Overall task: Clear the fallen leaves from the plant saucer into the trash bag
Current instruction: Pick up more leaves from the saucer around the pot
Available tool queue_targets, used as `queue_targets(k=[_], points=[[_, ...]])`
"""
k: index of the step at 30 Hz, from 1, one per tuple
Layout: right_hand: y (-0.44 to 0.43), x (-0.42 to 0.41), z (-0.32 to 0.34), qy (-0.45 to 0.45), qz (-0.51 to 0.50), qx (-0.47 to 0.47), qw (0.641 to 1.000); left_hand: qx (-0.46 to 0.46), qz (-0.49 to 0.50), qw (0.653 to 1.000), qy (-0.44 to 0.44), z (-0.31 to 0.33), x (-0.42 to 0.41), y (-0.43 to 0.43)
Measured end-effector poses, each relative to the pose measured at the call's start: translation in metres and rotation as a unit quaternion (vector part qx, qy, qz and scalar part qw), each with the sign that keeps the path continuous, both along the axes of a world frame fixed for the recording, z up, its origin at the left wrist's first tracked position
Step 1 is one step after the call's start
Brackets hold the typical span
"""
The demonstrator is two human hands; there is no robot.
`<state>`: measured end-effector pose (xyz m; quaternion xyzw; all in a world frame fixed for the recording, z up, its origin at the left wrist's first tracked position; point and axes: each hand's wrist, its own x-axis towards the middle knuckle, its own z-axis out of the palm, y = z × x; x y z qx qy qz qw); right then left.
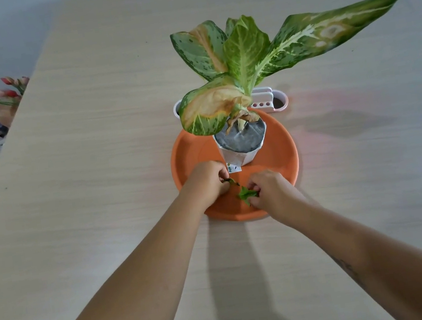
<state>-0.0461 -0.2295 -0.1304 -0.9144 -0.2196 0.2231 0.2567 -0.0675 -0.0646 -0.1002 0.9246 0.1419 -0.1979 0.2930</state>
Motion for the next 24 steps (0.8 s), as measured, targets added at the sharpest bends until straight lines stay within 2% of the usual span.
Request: queue_targets(k=[4, 6, 8, 10, 15, 19, 24], points=[[0.01, 0.002, 0.001, 0.002, 0.041, -0.037, 0.998, 0.035, -0.04, 0.997, 0.06, 0.0, 0.01, -0.005], [0.01, 0.003, 0.002, 0.011, 0.053, -0.039, 0.998, 0.026, -0.029, 0.999, 0.033, -0.004, 0.003, -0.001], [0.007, 0.009, 0.0, -0.002, 0.009, -0.002, 1.0, -0.004, 0.033, 0.999, -0.033, -0.006, -0.002, 0.01], [0.006, 0.015, -0.001, -0.004, -0.032, 0.035, 0.999, -0.012, 0.061, 0.997, -0.053, -0.002, -0.006, 0.025], [0.017, 0.015, -0.005, -0.003, -0.06, 0.07, 0.996, 0.052, -0.018, 0.996, 0.066, 0.005, -0.002, 0.037], [0.026, 0.01, -0.005, -0.02, -0.056, 0.041, 0.997, 0.097, -0.075, 0.969, 0.213, 0.006, 0.02, 0.026], [0.036, 0.006, -0.004, -0.058, -0.024, -0.046, 0.997, 0.111, -0.086, 0.96, 0.242, 0.006, 0.024, 0.019]])
